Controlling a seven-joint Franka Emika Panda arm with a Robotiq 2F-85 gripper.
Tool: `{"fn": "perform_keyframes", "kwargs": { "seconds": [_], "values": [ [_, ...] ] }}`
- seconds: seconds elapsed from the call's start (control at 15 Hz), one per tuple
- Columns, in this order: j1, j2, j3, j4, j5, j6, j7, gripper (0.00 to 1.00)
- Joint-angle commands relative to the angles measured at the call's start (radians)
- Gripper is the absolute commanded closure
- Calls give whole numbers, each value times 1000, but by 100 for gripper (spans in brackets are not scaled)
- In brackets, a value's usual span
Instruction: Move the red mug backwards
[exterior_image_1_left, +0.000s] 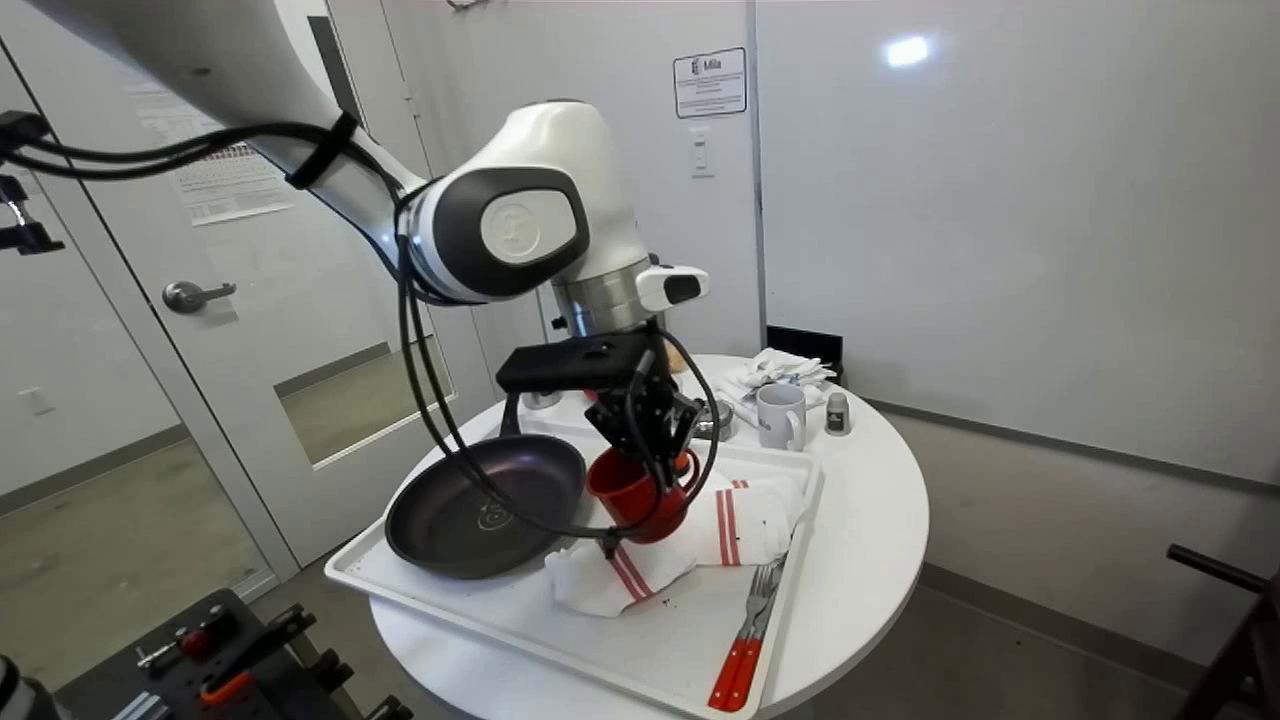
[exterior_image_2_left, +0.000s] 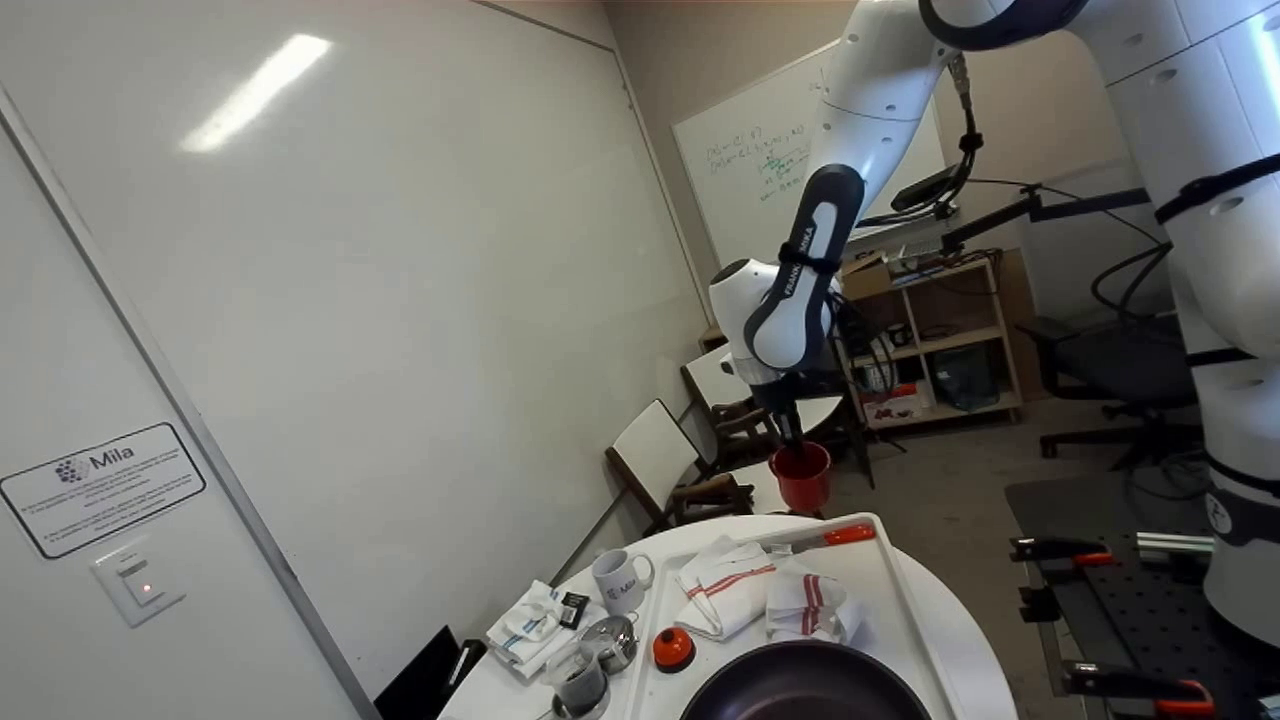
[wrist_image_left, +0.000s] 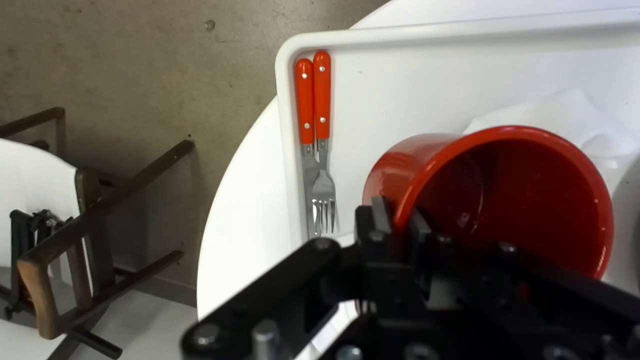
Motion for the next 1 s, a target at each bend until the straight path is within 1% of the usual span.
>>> {"fn": "perform_keyframes", "kwargs": {
  "seconds": [0.0, 0.27, 0.53, 0.93],
  "values": [
    [43, -6, 18, 57, -24, -72, 35, 98],
    [77, 19, 46, 137, -13, -130, 47, 98],
    [104, 60, 72, 242, 2, -198, 63, 98],
    [127, 186, 118, 435, 45, -303, 60, 98]
  ]
}}
